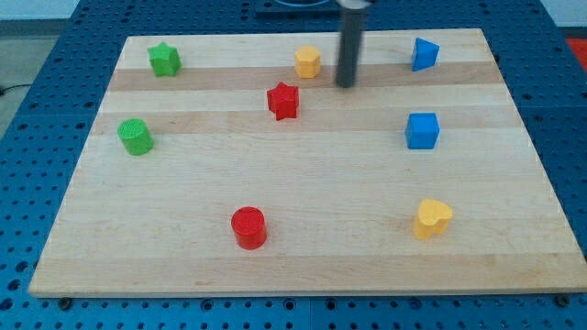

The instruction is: Place the red star left to the red circle

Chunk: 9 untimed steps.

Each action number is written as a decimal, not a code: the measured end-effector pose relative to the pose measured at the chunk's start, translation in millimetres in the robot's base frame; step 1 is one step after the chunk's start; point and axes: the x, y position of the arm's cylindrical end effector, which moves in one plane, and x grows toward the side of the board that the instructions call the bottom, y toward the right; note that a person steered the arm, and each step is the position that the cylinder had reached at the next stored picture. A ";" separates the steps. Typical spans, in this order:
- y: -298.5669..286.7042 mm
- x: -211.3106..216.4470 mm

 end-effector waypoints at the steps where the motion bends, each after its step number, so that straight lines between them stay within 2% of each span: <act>1: -70.9 39.0; 2: -125.8 66.5; 3: -123.3 100.9; 5: -68.4 116.1; 7: -150.7 179.4; 8: -115.6 186.1; 9: -106.0 188.4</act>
